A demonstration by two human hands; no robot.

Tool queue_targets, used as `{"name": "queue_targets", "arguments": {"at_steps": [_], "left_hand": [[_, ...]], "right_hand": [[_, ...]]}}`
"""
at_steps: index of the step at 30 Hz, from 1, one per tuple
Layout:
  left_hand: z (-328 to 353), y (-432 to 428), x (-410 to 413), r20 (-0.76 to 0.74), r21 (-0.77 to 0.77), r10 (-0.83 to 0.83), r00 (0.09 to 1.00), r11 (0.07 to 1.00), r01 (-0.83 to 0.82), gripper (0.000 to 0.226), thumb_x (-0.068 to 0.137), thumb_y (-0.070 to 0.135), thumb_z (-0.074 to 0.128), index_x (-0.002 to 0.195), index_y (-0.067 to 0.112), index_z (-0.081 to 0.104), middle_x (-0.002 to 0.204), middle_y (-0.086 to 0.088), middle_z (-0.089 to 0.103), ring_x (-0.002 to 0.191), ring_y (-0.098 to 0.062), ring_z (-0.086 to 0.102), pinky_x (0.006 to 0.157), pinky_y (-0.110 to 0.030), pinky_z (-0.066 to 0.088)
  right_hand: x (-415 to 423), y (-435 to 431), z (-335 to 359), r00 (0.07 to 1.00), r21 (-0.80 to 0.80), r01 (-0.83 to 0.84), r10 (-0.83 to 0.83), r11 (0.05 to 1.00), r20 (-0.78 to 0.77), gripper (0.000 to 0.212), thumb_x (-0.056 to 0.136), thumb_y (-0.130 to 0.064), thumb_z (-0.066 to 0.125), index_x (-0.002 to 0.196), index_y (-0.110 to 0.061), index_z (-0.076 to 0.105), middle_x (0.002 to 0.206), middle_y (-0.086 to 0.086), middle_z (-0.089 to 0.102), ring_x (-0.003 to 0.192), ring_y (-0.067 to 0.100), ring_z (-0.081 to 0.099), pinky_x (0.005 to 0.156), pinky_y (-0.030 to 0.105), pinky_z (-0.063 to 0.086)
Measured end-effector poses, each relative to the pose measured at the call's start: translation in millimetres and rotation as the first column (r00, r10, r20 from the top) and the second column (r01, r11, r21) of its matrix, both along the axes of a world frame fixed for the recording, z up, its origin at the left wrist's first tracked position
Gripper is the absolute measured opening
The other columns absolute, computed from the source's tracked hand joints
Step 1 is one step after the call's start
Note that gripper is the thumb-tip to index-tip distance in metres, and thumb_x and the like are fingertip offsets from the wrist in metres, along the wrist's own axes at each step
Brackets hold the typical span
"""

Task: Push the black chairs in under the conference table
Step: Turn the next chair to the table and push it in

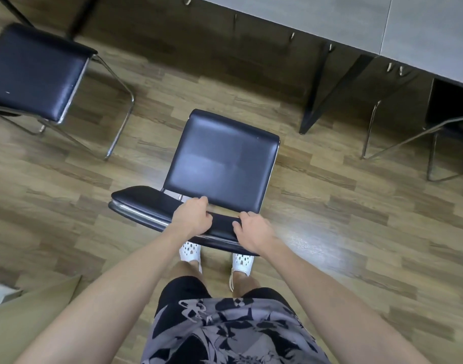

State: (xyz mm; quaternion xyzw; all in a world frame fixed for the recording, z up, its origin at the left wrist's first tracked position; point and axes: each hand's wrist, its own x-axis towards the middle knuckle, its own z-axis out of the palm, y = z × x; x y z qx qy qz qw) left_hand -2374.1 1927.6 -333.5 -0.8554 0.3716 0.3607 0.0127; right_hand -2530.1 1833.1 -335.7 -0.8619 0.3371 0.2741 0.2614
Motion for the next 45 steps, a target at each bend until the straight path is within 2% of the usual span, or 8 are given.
{"name": "queue_targets", "arguments": {"at_steps": [13,21,26,29,35,38,40,45], "left_hand": [[-18,30,89,-0.104,0.038,-0.216,0.971,0.974,0.221,0.028,0.088,0.022,0.046,0.113,0.013,0.054,0.114,-0.008,0.06,0.101,-0.029,0.059,0.081,-0.038,0.052],[-21,60,129,-0.081,0.024,-0.379,0.922,0.924,0.382,0.046,0.098,0.052,0.034,0.113,0.015,0.058,0.111,-0.004,0.061,0.103,-0.025,0.059,0.085,-0.036,0.048],[-21,69,132,0.005,0.024,-0.533,0.846,0.846,0.533,0.062,0.094,0.067,0.023,0.113,0.018,0.058,0.109,-0.002,0.062,0.102,-0.024,0.058,0.088,-0.037,0.045],[-19,75,130,0.055,0.0,-0.576,0.816,0.817,0.577,0.076,0.084,0.079,0.022,0.114,0.019,0.058,0.109,0.0,0.062,0.102,-0.022,0.058,0.085,-0.035,0.044],[-13,85,128,0.167,-0.026,-0.627,0.761,0.769,0.639,0.087,0.065,0.092,0.029,0.106,0.02,0.055,0.105,0.002,0.061,0.098,-0.021,0.059,0.082,-0.035,0.041],[-14,89,126,0.176,-0.022,-0.638,0.75,0.759,0.651,0.088,0.061,0.092,0.041,0.11,0.02,0.052,0.111,0.002,0.061,0.104,-0.022,0.059,0.09,-0.037,0.041],[-14,92,123,0.193,-0.017,-0.643,0.741,0.753,0.658,0.086,0.061,0.087,0.05,0.114,0.019,0.05,0.116,0.003,0.06,0.111,-0.022,0.056,0.102,-0.04,0.038],[-17,93,114,0.256,-0.01,-0.599,0.759,0.783,0.622,0.068,0.071,0.07,0.064,0.113,0.019,0.05,0.118,0.003,0.061,0.119,-0.02,0.053,0.107,-0.038,0.033]], "right_hand": [[87,41,-13,0.988,-0.058,0.111,-0.116,0.992,-0.102,0.044,0.101,-0.042,0.025,0.116,-0.012,0.054,0.115,0.013,0.064,0.106,0.033,0.057,0.093,0.042,0.041],[89,66,-9,0.962,-0.07,0.247,-0.254,0.966,-0.103,0.049,0.102,-0.043,0.02,0.116,-0.014,0.057,0.116,0.008,0.062,0.108,0.029,0.055,0.091,0.04,0.041],[79,83,-1,0.976,-0.147,0.211,-0.218,0.966,-0.028,0.077,0.088,-0.064,0.005,0.123,-0.02,0.059,0.118,0.0,0.063,0.114,0.021,0.054,0.097,0.034,0.036],[71,89,2,0.976,-0.148,0.208,-0.216,0.967,-0.04,0.081,0.083,-0.074,0.015,0.13,-0.021,0.053,0.127,-0.002,0.058,0.121,0.02,0.049,0.105,0.035,0.031],[57,91,10,0.977,-0.155,0.179,-0.194,0.972,-0.084,0.111,0.06,-0.097,0.021,0.14,-0.023,0.042,0.14,-0.001,0.047,0.133,0.022,0.038,0.114,0.038,0.02],[54,89,5,0.987,-0.148,0.111,-0.126,0.983,-0.096,0.104,0.061,-0.087,0.049,0.142,-0.023,0.038,0.139,0.0,0.046,0.131,0.023,0.039,0.115,0.04,0.018],[51,88,3,0.99,-0.178,0.071,-0.091,0.981,-0.107,0.092,0.068,-0.07,0.064,0.141,-0.021,0.036,0.136,0.002,0.047,0.129,0.024,0.04,0.115,0.041,0.02],[45,92,-2,0.989,-0.28,0.066,-0.1,0.958,-0.108,0.052,0.073,-0.02,0.071,0.119,-0.016,0.047,0.115,0.004,0.057,0.112,0.027,0.05,0.109,0.039,0.028]]}}
